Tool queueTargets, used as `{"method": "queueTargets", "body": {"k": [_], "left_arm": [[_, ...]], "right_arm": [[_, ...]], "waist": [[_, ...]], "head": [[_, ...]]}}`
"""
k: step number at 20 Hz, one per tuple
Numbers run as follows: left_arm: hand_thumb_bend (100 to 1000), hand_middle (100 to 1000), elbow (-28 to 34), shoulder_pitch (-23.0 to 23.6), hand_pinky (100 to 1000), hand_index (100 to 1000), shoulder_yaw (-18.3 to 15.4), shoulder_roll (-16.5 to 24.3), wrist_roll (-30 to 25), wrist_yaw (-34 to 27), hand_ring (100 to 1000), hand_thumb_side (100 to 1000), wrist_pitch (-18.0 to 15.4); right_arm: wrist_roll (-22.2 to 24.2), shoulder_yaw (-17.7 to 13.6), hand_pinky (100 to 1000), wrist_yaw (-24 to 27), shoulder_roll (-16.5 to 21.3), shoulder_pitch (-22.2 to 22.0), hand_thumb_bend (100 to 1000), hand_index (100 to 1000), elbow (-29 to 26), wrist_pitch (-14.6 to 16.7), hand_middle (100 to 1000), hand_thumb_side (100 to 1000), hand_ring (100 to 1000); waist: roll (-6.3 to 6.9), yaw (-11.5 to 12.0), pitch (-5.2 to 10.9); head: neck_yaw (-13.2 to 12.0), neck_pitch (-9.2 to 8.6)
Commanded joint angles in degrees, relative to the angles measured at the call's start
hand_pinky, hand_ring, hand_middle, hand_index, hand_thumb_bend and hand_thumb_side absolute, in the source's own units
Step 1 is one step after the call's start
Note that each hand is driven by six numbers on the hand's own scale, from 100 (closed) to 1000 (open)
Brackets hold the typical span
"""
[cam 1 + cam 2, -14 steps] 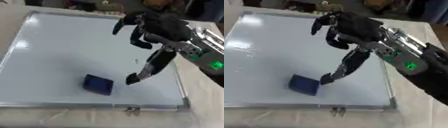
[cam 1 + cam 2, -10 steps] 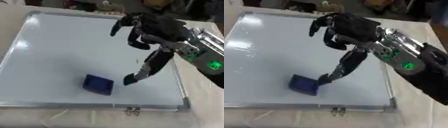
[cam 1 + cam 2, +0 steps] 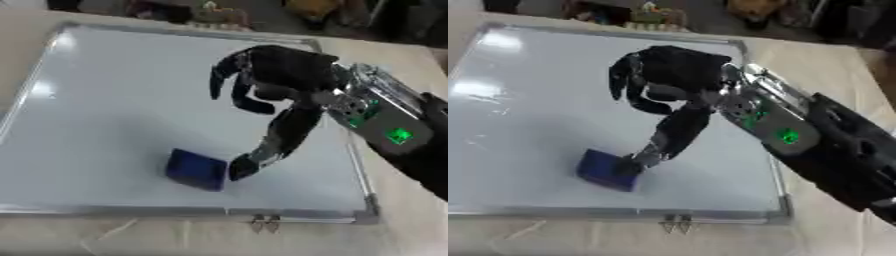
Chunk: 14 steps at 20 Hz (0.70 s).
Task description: Wipe the whiteboard clean with a brush.
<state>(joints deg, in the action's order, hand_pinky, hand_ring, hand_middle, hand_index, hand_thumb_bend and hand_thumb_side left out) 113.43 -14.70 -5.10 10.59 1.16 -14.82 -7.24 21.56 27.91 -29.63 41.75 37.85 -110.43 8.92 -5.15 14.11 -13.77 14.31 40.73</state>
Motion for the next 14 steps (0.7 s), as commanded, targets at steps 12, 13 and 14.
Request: {"method": "queueTargets", "body": {"k": [12,13,14], "left_arm": [[100,426,1.2,-0.3,421,563,-0.1,1.5,0.1,0.0,491,919,0.5],[100,426,1.2,-0.3,421,563,-0.1,1.6,0.1,-0.1,491,918,0.5],[100,426,1.2,-0.4,421,563,-0.1,1.6,0.1,-0.1,491,919,0.5]], "right_arm": [[8.5,-1.3,686,-6.2,-7.3,0.8,738,115,2.5,2.2,582,911,699],[8.5,-1.2,685,-6.8,-7.6,0.8,738,114,2.7,2.6,584,895,701],[8.6,-1.1,683,-7.5,-7.9,0.9,737,114,2.9,3.0,579,861,701]], "waist": [[-0.28,-0.8,1.54],[-0.31,-0.7,1.55],[-0.34,-0.7,1.55]], "head": [[-0.6,0.51],[-0.6,0.53],[-0.6,0.53]]}}
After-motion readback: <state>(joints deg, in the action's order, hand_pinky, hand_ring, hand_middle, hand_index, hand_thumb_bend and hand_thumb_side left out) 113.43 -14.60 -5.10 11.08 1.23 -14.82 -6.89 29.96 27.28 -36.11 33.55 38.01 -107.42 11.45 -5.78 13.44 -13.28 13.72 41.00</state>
